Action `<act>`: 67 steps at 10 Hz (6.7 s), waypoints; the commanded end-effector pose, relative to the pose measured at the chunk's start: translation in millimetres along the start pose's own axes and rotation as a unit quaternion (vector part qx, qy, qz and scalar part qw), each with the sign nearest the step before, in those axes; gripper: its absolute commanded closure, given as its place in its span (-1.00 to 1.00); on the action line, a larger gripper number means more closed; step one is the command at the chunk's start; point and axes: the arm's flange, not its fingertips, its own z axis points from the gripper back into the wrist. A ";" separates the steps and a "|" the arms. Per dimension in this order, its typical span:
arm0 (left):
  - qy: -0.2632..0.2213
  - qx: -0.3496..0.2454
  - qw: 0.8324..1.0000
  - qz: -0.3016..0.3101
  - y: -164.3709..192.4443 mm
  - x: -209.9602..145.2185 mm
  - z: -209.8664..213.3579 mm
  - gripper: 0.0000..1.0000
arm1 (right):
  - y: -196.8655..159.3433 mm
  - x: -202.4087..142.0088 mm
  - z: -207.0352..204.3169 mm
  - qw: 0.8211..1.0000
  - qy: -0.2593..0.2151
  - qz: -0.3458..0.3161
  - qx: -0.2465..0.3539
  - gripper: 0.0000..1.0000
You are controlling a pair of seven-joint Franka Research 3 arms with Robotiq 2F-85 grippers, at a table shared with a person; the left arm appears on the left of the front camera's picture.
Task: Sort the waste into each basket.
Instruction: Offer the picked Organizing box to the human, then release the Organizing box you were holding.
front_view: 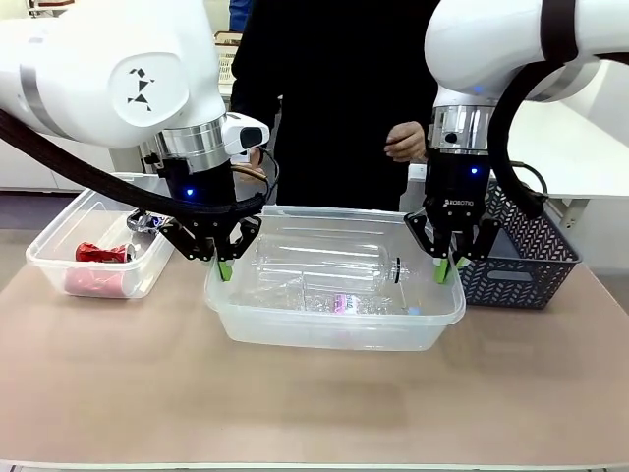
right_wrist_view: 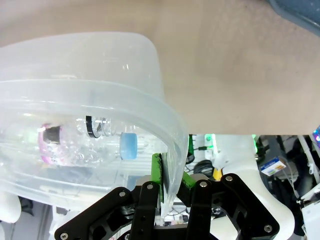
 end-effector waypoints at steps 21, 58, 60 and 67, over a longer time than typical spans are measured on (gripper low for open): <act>0.015 -0.013 0.999 0.026 36.4 126.1 0.4 -0.24 | 7.7 130.7 59.9 0.999 -0.038 0.005 -0.008 -0.29; -0.124 -0.564 0.809 0.104 284.8 -90.8 108.1 -1.00 | -319.4 -122.3 44.9 0.740 -0.102 0.057 0.663 -1.00; -0.124 -0.564 0.809 0.104 284.8 -90.8 108.1 -1.00 | -319.4 -122.3 44.9 0.740 -0.102 0.057 0.663 -1.00; -0.124 -0.564 0.809 0.104 284.8 -90.8 108.1 -1.00 | -319.4 -122.3 44.9 0.740 -0.102 0.057 0.663 -1.00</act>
